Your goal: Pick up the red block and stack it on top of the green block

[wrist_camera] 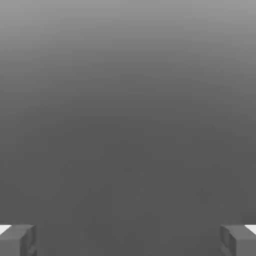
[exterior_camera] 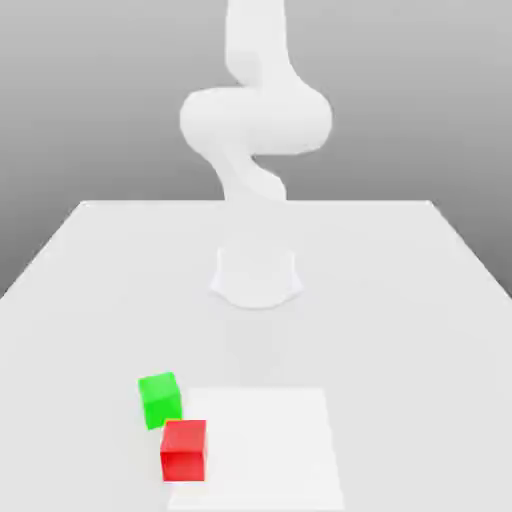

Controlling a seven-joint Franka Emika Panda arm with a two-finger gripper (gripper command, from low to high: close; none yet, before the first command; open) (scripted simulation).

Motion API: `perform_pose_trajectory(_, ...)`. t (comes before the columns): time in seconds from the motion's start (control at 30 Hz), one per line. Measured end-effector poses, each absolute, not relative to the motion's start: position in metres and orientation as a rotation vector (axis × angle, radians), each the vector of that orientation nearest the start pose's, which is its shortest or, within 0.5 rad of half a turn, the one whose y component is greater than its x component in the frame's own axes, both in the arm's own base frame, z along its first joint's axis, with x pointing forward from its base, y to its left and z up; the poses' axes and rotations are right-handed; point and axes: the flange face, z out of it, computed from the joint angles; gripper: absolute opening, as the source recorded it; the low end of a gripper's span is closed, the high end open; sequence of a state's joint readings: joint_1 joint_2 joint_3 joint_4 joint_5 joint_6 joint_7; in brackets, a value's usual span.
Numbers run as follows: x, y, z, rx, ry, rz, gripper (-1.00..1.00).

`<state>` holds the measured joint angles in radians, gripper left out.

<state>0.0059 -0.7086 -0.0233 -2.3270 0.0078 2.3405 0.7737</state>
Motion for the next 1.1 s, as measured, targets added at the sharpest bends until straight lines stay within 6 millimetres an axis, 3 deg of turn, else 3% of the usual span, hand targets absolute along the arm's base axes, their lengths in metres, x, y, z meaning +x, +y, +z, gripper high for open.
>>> perform_pose_trajectory(0.17, 0.437, -0.027, 0.573, -2.595, 1.078, -0.738, 0.00)
perform_pose_trajectory(0.37, 0.471, -0.047, 0.452, -2.706, 1.119, -0.504, 0.00)
perform_pose_trajectory(0.57, 0.472, -0.066, 0.331, -2.806, 1.160, -0.264, 0.00)
perform_pose_trajectory(0.77, 0.443, -0.085, 0.219, -2.893, 1.197, -0.030, 0.00)
perform_pose_trajectory(0.93, 0.439, -0.086, 0.156, -2.905, 1.197, -0.002, 0.00)
perform_pose_trajectory(0.97, 0.438, -0.086, 0.148, -2.905, 1.197, -0.001, -1.00)
perform_pose_trajectory(1.1, 0.438, -0.086, 0.148, -2.905, 1.197, 0.000, -1.00)
